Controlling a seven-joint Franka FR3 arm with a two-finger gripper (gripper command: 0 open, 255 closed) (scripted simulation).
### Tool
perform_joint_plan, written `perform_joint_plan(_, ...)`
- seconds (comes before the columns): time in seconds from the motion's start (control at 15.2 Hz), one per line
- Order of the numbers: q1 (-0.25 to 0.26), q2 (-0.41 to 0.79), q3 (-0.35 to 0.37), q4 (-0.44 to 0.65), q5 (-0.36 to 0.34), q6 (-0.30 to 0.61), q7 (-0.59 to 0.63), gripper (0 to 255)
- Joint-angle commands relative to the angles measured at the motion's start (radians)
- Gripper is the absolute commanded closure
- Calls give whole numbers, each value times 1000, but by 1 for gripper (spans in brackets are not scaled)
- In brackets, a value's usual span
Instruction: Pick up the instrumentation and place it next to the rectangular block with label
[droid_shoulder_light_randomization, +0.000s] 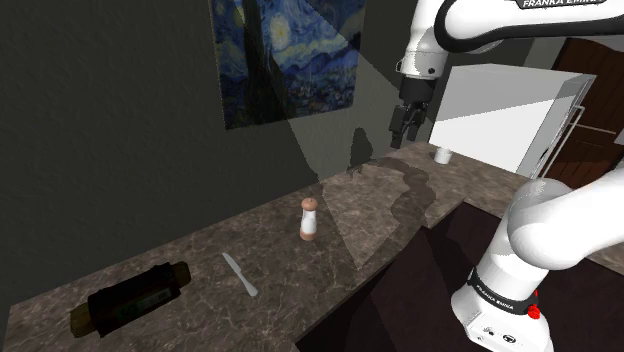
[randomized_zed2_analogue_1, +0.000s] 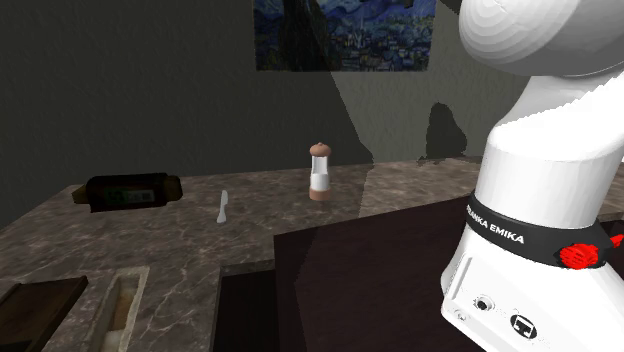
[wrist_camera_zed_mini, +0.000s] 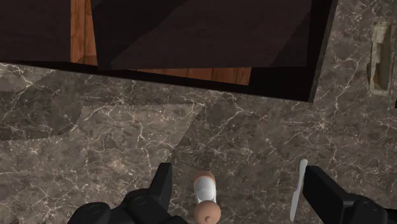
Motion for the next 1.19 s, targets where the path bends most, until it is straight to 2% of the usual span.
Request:
perform_joint_plan(0.0,0,0,0,0,0,0,0,0)
perform_joint_plan(0.53,-2,229,20,-44,8,294,43,0)
perform_joint_plan(1.12,-6,559,35,24,6,579,91,0)
